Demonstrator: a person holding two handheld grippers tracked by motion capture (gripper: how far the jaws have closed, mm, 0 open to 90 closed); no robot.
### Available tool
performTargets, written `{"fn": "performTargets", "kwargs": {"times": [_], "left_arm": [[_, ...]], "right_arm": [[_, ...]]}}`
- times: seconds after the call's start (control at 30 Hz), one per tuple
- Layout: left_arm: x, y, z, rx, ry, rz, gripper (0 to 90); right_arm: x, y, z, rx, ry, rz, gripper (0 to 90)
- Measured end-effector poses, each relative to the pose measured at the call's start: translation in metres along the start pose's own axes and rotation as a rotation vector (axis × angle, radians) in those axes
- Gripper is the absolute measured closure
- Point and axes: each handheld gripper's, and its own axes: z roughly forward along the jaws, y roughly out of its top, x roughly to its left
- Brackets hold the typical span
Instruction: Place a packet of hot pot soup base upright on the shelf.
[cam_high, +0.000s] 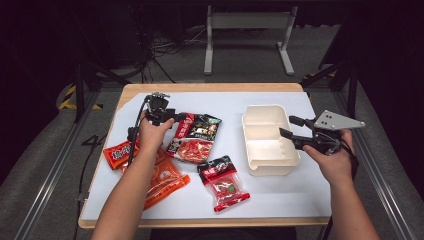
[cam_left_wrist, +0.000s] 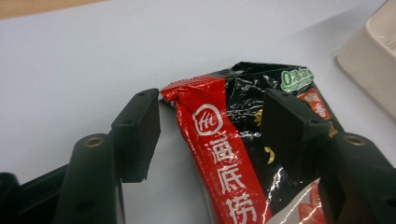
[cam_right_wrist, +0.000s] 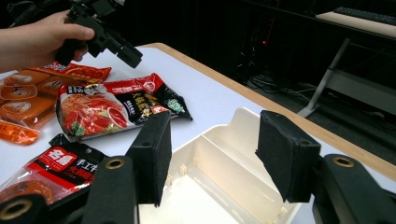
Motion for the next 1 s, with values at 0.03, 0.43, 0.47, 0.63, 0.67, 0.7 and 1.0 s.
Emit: {"fn": "performTargets", "kwargs": {"times": [0.03,0.43,0.47,0.63,0.67,0.7,1.0], "left_arm": [[0.0,0.0,0.002,0.01,0.005,-0.003,39.4],[0.001,-0.006,0.016,0.079,0.017,-0.021,51.5],[0.001,-0.007,0.018,0.084,0.017,-0.023,52.0],[0.0,-0.008,0.025,0.101,0.008,-0.033,56.6],[0.001,-0.009,0.026,0.107,0.007,-0.035,57.3],[0.001,-0.009,0.027,0.115,0.007,-0.037,57.7],[0.003,-0.013,0.035,0.159,-0.015,-0.052,59.4]], "right_arm": [[0.0,0.0,0.0,-0.002,0.0,0.0,45.5],[0.002,0.0,0.003,0.004,0.003,-0.01,45.6],[0.002,0.0,0.003,0.005,0.002,-0.011,45.5],[0.002,0.0,0.004,0.01,0.005,-0.012,45.4],[0.002,0.0,0.004,0.009,0.008,-0.012,45.3],[0.002,0.0,0.004,0.009,0.013,-0.01,45.3],[0.003,0.0,0.005,0.007,0.018,-0.006,44.7]]}}
